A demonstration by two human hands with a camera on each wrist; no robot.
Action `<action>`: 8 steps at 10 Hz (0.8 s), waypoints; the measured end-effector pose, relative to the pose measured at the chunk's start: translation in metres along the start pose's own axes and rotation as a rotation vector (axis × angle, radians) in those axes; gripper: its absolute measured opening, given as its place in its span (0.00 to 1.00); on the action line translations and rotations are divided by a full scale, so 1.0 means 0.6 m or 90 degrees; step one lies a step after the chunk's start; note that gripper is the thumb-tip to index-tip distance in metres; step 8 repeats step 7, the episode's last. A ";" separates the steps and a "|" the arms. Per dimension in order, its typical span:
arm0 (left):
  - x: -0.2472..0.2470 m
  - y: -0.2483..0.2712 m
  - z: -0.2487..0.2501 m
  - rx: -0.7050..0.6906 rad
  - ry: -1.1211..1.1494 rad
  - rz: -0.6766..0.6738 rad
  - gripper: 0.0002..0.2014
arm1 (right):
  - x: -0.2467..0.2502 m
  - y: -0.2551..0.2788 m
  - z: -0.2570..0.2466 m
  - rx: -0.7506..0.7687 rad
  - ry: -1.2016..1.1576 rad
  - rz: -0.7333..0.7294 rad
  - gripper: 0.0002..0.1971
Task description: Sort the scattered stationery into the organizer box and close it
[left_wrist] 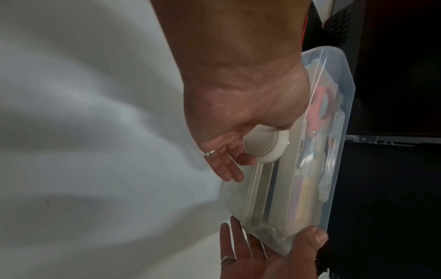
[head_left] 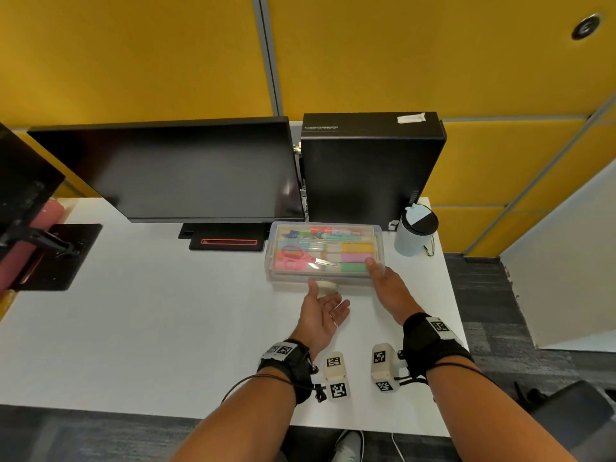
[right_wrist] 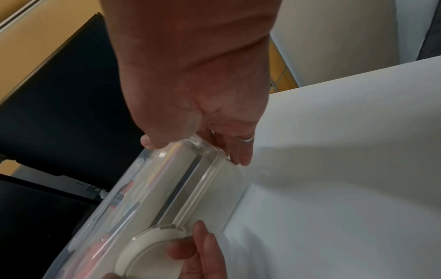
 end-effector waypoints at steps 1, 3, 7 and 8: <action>-0.002 0.004 -0.002 0.020 0.022 -0.002 0.37 | 0.000 -0.001 0.001 -0.009 0.005 -0.002 0.53; 0.022 0.005 0.018 -0.005 -0.066 0.034 0.37 | 0.003 0.004 0.001 -0.013 -0.002 -0.003 0.52; 0.078 0.077 0.232 -0.524 -0.244 0.342 0.40 | 0.042 -0.011 -0.028 0.070 0.103 0.188 0.55; 0.078 0.077 0.232 -0.524 -0.244 0.342 0.40 | 0.042 -0.011 -0.028 0.070 0.103 0.188 0.55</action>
Point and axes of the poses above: each hand's wrist, its own y-axis away from the middle knuckle, its own x-axis out of the back of the hand, z = x × y, the point moved 8 cm from there along -y, towards the middle knuckle, and after that the axes turned 12 degrees about z, right-handed, at the moved point
